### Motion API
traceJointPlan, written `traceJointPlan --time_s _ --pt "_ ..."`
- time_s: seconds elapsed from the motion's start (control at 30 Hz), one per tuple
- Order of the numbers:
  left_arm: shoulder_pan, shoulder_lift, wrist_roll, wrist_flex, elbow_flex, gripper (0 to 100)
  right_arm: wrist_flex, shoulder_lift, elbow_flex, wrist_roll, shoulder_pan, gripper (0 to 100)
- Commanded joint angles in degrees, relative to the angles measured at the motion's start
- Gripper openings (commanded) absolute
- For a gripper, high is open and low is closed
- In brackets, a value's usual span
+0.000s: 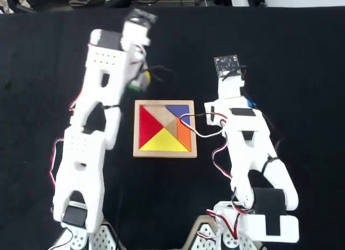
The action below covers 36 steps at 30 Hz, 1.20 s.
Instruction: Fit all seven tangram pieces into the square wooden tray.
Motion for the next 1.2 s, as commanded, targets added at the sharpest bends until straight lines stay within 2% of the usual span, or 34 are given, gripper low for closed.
traceJointPlan --time_s 0.0,0.2,0.3,0.4,0.63,0.83,1.03,1.17 --pt "6.2 -16.5 0.4 -3.3 20.3 15 -1.1 -2.4 -0.1 -0.1 1.8 1.1" --pt "11.3 -21.5 0.5 -16.3 41.5 15 -1.1 -2.4 -0.1 0.1 1.8 1.1" --pt "12.9 -21.6 0.5 -21.0 47.8 15 -1.1 -2.4 -0.1 0.1 1.8 1.1" --pt "12.5 -21.6 0.5 -24.4 49.3 15 -1.1 -2.4 -0.1 0.1 1.8 1.1" --pt "14.0 -21.5 0.1 -25.8 48.8 15 -1.1 -2.4 -0.1 0.2 1.8 1.1" --pt "14.3 -20.9 -6.0 -29.4 49.4 15 -1.1 -2.4 -0.1 0.2 1.8 1.1" --pt "13.8 -20.9 -7.2 -29.2 49.5 15 -1.1 -2.4 -0.2 0.2 1.8 1.1" --pt "13.8 -20.9 -7.0 -29.2 49.5 24 -1.1 -2.4 -0.2 0.2 1.8 1.1"
